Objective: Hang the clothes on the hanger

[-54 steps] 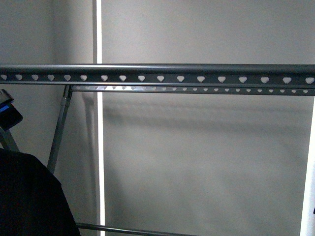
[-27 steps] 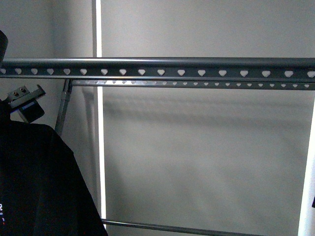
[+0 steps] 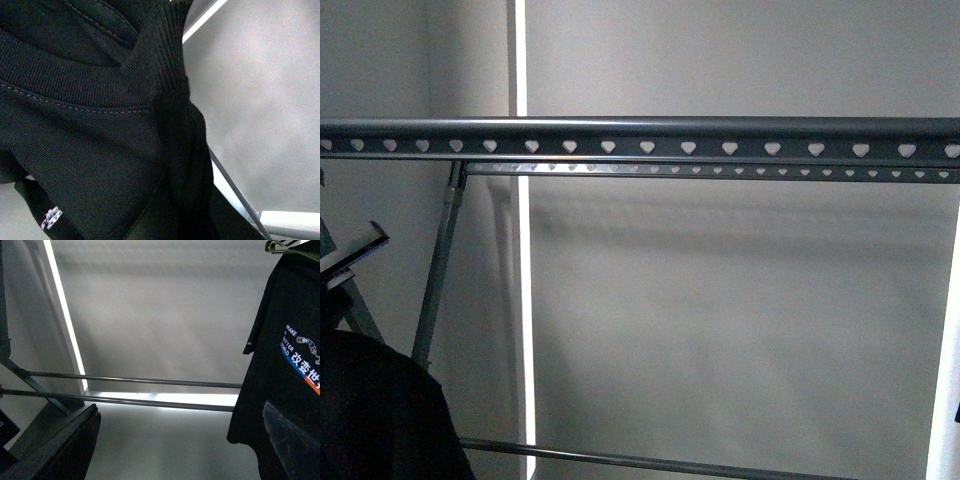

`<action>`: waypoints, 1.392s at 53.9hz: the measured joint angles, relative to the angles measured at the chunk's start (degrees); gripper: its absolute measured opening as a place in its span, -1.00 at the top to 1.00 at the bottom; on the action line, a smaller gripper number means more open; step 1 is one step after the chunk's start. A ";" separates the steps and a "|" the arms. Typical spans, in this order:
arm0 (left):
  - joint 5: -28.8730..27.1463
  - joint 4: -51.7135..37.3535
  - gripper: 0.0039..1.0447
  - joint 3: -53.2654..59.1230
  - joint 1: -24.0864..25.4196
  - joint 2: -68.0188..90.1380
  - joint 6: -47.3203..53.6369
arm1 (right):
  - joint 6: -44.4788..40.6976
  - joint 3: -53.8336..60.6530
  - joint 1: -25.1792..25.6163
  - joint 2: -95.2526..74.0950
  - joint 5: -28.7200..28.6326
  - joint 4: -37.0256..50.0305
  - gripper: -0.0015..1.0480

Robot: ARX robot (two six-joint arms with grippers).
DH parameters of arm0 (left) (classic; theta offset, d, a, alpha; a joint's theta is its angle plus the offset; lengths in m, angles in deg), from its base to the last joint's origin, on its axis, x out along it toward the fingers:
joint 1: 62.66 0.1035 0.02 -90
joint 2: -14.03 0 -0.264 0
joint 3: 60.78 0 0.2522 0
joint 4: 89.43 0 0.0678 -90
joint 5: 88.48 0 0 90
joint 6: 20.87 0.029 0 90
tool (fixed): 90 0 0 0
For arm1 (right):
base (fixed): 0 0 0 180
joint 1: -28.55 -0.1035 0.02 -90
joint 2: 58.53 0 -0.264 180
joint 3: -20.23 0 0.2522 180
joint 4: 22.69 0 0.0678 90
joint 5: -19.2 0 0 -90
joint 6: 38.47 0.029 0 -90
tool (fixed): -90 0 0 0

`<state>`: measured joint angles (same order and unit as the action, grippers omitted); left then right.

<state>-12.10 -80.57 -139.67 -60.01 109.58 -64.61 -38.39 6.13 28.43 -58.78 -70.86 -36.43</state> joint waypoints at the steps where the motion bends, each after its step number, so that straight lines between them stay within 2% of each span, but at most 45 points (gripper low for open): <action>1: 0.76 0.11 0.91 0.46 0.07 -0.46 0.50 | 0.00 0.00 0.00 0.02 0.00 0.00 -0.86; 10: 7.58 0.31 0.91 4.72 0.66 -6.14 5.73 | 0.00 0.00 0.00 0.02 0.00 0.00 -0.86; 15: 15.28 3.15 0.91 8.15 0.35 -12.09 13.42 | 0.00 0.00 0.00 0.02 0.00 0.00 -0.86; 20: 25.66 6.56 0.91 11.04 0.04 -17.51 24.61 | 0.00 0.00 0.00 0.00 0.00 0.00 -0.86; 29: 36.15 11.78 0.92 11.43 0.76 -21.35 39.15 | 0.00 0.00 0.00 0.02 0.00 0.00 -0.86; 33: 42.58 15.74 0.92 11.43 2.01 -22.84 46.86 | 0.00 0.00 0.00 0.00 0.00 0.00 -0.86; 38: 52.43 21.51 0.92 11.82 4.92 -24.35 61.61 | 0.00 0.00 0.00 0.02 0.00 0.00 -0.86; 39: 54.77 21.97 0.92 12.02 5.88 -24.46 67.67 | 0.00 0.00 0.00 0.00 0.00 0.00 -0.86; 42: 56.11 23.32 0.92 11.96 7.15 -24.44 75.56 | 0.00 0.00 0.00 0.02 0.00 0.00 -0.86; 45: 56.89 25.07 0.92 11.30 8.81 -23.74 88.06 | 0.00 0.00 0.00 0.02 0.00 0.00 -0.86; 49: 56.15 26.40 0.92 8.63 9.88 -21.42 102.29 | 0.00 0.00 0.00 0.02 0.00 0.00 -0.86; 53: 55.19 24.17 0.92 5.75 9.53 -19.34 114.60 | 0.00 0.00 0.00 0.02 0.00 0.00 -0.86; 67: 55.67 7.23 0.92 1.53 0.48 -16.48 134.94 | 0.00 0.00 0.00 0.00 0.00 0.00 -0.86; 72: 54.75 5.97 0.92 -0.09 -4.02 -13.94 143.23 | 0.00 0.00 0.00 0.02 0.00 0.00 -0.86; 75: 54.40 5.38 0.92 -0.39 -5.70 -12.87 144.89 | 0.00 0.00 0.00 0.02 0.00 0.00 -0.86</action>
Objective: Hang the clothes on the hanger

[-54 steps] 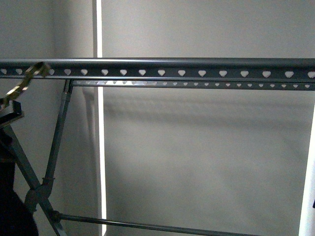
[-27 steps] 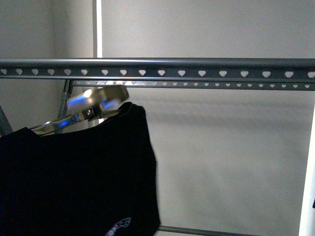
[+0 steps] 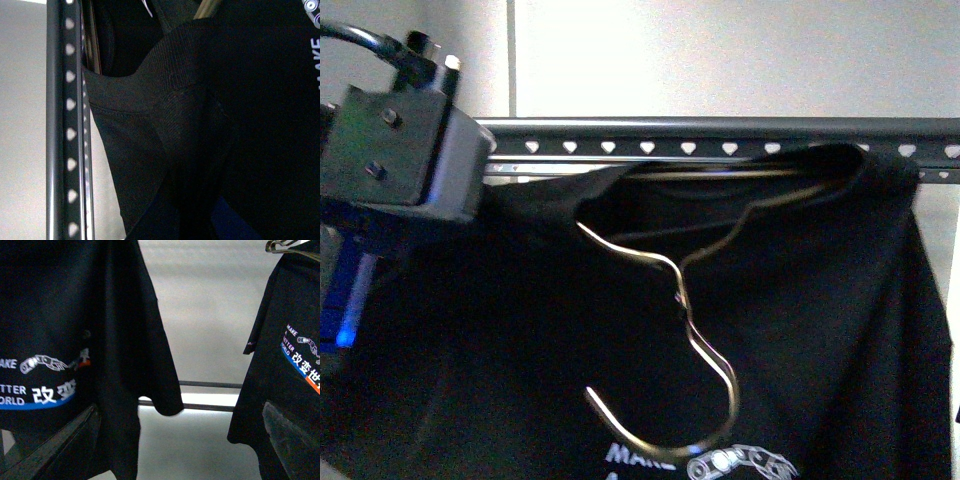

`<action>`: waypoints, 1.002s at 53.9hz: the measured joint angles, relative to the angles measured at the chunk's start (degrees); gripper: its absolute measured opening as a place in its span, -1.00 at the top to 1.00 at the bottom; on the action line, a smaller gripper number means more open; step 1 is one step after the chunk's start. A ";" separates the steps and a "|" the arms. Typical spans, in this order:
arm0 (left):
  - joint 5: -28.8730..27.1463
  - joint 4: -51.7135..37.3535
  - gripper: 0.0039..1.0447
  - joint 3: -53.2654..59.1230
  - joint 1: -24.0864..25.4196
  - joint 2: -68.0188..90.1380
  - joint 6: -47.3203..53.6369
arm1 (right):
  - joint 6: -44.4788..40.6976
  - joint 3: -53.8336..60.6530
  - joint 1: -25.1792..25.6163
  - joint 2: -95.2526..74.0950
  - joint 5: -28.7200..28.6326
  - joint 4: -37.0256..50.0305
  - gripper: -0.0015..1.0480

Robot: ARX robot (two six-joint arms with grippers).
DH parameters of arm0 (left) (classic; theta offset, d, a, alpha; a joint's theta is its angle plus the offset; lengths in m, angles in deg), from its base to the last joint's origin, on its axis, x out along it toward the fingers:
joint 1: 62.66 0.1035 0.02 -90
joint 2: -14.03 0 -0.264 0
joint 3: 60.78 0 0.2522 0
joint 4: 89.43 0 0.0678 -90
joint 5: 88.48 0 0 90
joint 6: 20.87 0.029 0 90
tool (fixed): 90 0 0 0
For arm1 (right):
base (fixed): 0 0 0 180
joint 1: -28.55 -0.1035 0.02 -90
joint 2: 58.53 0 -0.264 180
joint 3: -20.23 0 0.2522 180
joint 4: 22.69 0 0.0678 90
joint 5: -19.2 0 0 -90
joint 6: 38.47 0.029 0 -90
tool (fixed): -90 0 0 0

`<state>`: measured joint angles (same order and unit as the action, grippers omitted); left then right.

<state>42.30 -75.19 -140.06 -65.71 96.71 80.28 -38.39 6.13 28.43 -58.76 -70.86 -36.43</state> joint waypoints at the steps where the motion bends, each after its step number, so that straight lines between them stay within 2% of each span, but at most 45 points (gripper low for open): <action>1: -0.22 0.00 0.92 -0.24 -0.81 0.50 0.74 | 0.00 0.00 0.00 0.00 0.00 0.00 -0.86; 13: -1.38 -3.93 0.92 -0.79 -5.51 3.58 2.19 | 0.00 0.00 0.00 -0.02 0.00 0.00 -0.86; 40: -1.57 -4.24 0.92 -1.25 -5.57 3.58 2.49 | 0.00 0.00 0.00 -0.02 -0.11 0.00 -0.86; 41: -1.60 -4.24 0.92 -1.25 -5.57 3.58 2.49 | 0.83 -0.02 0.31 -0.22 -1.14 -0.13 -0.86; 42: -1.60 -4.24 0.92 -1.25 -5.57 3.58 2.49 | 3.02 -0.42 1.60 -1.16 -5.33 -0.74 -0.86; 45: -1.66 -4.24 0.92 -1.25 -5.57 3.58 2.51 | 13.05 -2.84 10.16 -8.98 -24.44 0.00 -0.86; 48: -1.57 -4.24 0.92 -1.27 -5.70 3.58 2.58 | 20.11 -7.32 19.45 -19.47 -38.36 1.09 -0.86; 51: -1.57 -4.24 0.92 -1.27 -5.75 3.58 2.69 | 19.96 -11.32 25.20 -27.30 -43.54 3.67 -0.86; 54: -1.60 -4.24 0.92 -1.27 -5.64 3.58 2.69 | 13.29 -16.11 26.86 -34.71 -41.92 8.04 -0.86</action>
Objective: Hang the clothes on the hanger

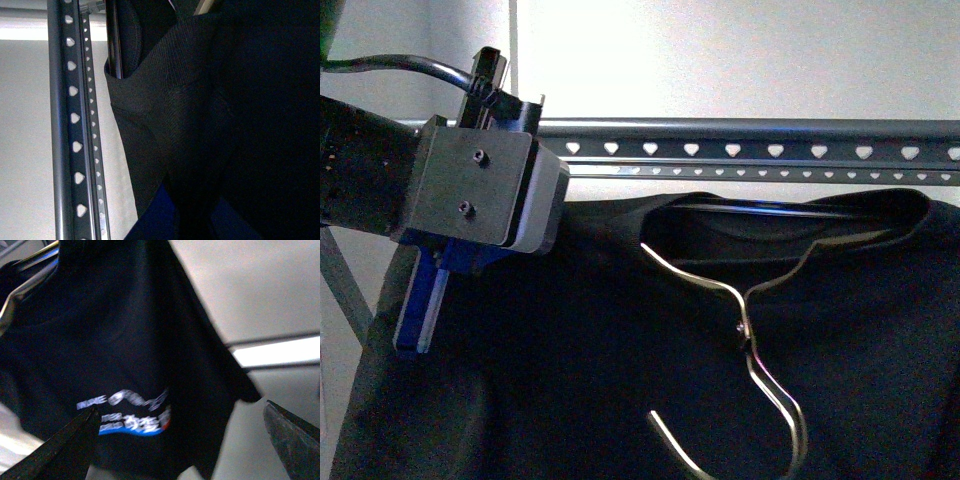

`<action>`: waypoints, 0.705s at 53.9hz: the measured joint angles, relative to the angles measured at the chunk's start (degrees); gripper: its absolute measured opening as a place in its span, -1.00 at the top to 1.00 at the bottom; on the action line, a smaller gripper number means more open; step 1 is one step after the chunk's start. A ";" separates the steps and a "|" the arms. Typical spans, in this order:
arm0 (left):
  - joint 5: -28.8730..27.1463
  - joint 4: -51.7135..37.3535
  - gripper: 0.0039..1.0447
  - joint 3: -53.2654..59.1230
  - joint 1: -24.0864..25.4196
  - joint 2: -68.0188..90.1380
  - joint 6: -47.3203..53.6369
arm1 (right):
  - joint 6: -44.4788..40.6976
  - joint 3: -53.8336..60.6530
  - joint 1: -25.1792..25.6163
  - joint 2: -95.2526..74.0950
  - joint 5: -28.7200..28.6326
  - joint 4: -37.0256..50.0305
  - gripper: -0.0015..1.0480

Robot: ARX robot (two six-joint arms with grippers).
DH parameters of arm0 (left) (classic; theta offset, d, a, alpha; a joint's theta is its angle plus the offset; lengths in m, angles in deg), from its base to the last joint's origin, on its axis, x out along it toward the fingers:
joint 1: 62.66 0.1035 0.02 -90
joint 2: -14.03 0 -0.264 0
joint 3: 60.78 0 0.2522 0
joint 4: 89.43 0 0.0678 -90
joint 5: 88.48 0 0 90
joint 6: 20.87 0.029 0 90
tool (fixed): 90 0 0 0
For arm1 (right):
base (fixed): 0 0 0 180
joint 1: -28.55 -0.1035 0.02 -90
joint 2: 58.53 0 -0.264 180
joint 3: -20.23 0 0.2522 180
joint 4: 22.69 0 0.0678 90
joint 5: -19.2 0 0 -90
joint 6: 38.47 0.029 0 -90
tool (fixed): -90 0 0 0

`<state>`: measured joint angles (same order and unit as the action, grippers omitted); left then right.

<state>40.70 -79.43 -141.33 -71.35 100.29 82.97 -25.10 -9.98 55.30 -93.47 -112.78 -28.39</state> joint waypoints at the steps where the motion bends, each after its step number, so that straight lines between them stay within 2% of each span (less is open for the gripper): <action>1: -0.09 0.00 0.92 0.00 0.15 0.00 0.00 | -3.28 -1.51 0.00 -1.99 0.59 1.51 -0.86; 3: -0.24 0.00 0.92 0.00 0.35 0.00 0.02 | -8.00 -3.82 -0.31 -4.72 1.16 3.61 -0.86; 7: -0.31 0.00 0.92 0.00 0.48 0.00 0.02 | -27.69 -8.87 -2.05 -11.06 3.30 11.52 -0.86; 10: -0.22 0.00 0.92 0.00 0.33 0.00 0.02 | -42.60 -12.28 -3.41 -15.19 0.94 16.81 -0.86; 15: -0.15 0.00 0.92 0.00 0.04 0.00 0.02 | -70.58 -18.67 -5.66 -19.52 -8.76 11.19 -0.86; 19: -0.17 0.00 0.92 0.00 0.04 0.00 0.04 | -84.61 -22.53 -6.86 -21.99 -11.91 3.23 -0.86; 23: -0.17 0.00 0.92 0.00 0.07 0.00 0.02 | -93.88 -25.09 -7.78 -23.80 -11.13 -1.16 -0.86; 24: -0.17 0.00 0.92 0.00 0.07 0.00 0.04 | -99.03 -26.32 -8.26 -24.74 -10.54 -2.97 -0.86; 28: -0.15 0.00 0.92 0.00 0.11 0.00 0.04 | -107.34 -29.07 -9.51 -26.99 -9.09 -6.40 -0.86; 32: -0.17 -0.02 0.92 0.00 0.20 0.00 0.04 | -112.43 -31.17 -10.99 -28.92 -7.50 -7.43 -0.86; 38: -0.17 0.00 0.92 0.00 0.20 0.00 0.04 | -115.67 -34.05 -13.22 -31.12 -5.49 -9.14 -0.86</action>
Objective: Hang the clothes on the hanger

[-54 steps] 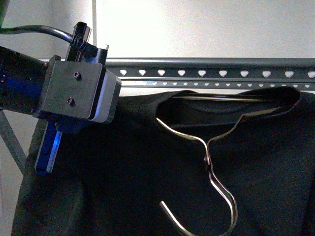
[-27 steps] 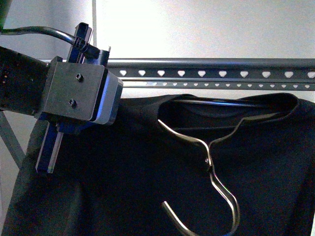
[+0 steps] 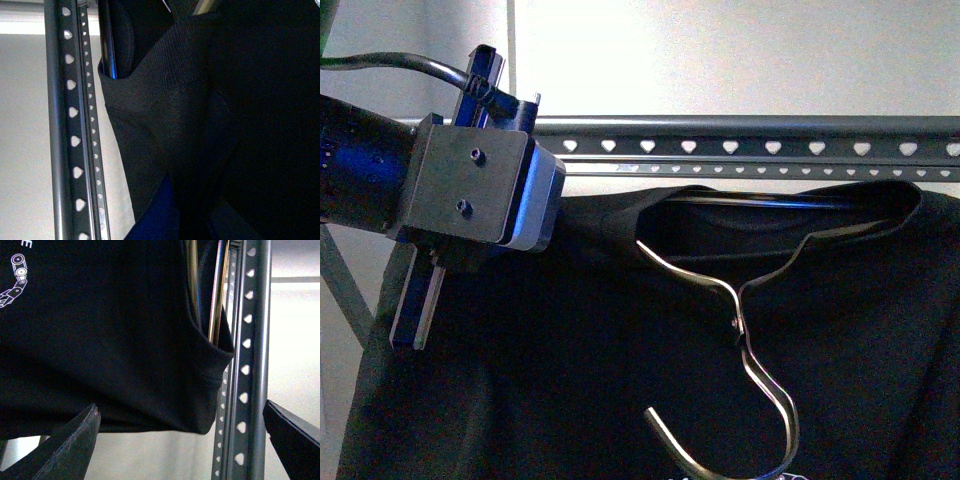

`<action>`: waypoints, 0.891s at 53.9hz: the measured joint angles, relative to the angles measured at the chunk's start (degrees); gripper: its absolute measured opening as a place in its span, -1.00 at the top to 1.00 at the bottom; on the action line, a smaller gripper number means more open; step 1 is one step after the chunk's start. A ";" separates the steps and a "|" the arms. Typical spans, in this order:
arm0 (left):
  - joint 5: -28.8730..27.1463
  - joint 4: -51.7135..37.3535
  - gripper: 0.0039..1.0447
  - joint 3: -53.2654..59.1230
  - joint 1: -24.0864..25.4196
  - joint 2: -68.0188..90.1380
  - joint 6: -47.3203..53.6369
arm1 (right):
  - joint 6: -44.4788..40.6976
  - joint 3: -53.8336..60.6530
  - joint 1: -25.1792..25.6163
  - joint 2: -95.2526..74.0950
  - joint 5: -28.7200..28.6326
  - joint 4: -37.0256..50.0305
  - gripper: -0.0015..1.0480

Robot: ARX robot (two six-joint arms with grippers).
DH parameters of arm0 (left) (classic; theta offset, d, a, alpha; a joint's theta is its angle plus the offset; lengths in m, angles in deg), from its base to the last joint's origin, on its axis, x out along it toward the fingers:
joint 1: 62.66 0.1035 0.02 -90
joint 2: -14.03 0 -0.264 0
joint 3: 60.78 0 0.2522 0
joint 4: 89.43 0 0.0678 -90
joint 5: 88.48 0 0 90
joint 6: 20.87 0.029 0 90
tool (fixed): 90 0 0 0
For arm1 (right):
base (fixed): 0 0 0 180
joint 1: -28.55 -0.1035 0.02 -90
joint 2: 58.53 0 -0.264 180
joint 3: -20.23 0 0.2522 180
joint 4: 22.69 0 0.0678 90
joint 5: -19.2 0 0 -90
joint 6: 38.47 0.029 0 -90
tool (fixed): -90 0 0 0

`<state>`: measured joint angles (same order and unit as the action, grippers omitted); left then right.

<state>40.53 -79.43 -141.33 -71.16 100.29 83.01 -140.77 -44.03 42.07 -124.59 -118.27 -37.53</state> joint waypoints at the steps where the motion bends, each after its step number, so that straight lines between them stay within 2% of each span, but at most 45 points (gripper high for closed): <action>1: 0.00 0.00 0.92 0.00 0.00 0.00 0.00 | -0.15 -0.37 -0.33 -0.26 0.31 -0.04 -0.86; 23: 0.02 -0.02 0.92 0.00 -0.11 0.00 0.02 | 0.17 -7.98 -7.34 -6.45 8.04 -0.83 -0.86; 37: 0.02 0.00 0.92 0.00 -0.09 0.00 0.00 | 4.35 -11.69 -10.60 -13.18 13.55 1.73 -0.86; 39: 0.02 -0.02 0.92 0.00 -0.09 0.00 0.00 | 6.23 -12.61 -11.04 -14.45 14.75 2.97 -0.79; 48: -0.02 -0.02 0.92 0.00 -0.09 0.00 0.02 | 11.93 -14.82 -12.66 -17.38 17.09 6.27 -0.25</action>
<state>40.51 -79.46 -141.33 -71.24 100.29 83.03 -128.84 -58.85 29.42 -141.97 -101.18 -31.25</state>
